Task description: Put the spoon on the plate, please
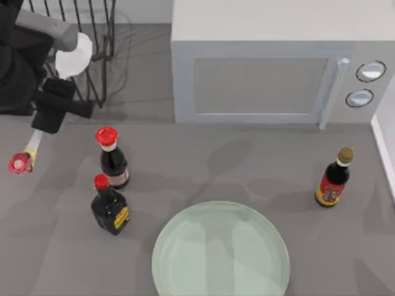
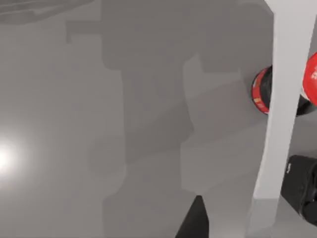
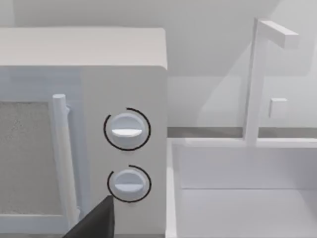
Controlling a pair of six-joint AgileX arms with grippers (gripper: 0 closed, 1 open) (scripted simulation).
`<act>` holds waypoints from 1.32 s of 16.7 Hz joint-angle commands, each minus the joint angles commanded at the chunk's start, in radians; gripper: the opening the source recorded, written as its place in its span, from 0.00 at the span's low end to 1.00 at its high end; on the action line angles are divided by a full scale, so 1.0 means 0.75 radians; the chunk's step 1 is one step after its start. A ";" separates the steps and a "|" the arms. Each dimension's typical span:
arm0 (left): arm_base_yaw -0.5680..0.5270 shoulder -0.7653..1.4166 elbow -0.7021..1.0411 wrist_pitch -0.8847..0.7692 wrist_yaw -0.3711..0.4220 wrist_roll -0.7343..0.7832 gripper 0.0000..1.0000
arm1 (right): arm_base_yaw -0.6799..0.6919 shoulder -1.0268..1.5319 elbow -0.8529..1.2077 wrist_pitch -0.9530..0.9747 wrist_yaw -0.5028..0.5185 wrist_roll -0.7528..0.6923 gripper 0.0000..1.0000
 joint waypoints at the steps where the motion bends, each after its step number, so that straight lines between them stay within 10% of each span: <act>1: -0.058 0.027 0.038 0.001 0.001 -0.169 0.00 | 0.000 0.000 0.000 0.000 0.000 0.000 1.00; 14: -0.761 0.509 0.238 -0.087 0.113 -2.615 0.00 | 0.000 0.000 0.000 0.000 0.000 0.000 1.00; 22: -0.909 0.642 0.205 -0.091 0.061 -3.423 0.00 | 0.000 0.000 0.000 0.000 0.000 0.000 1.00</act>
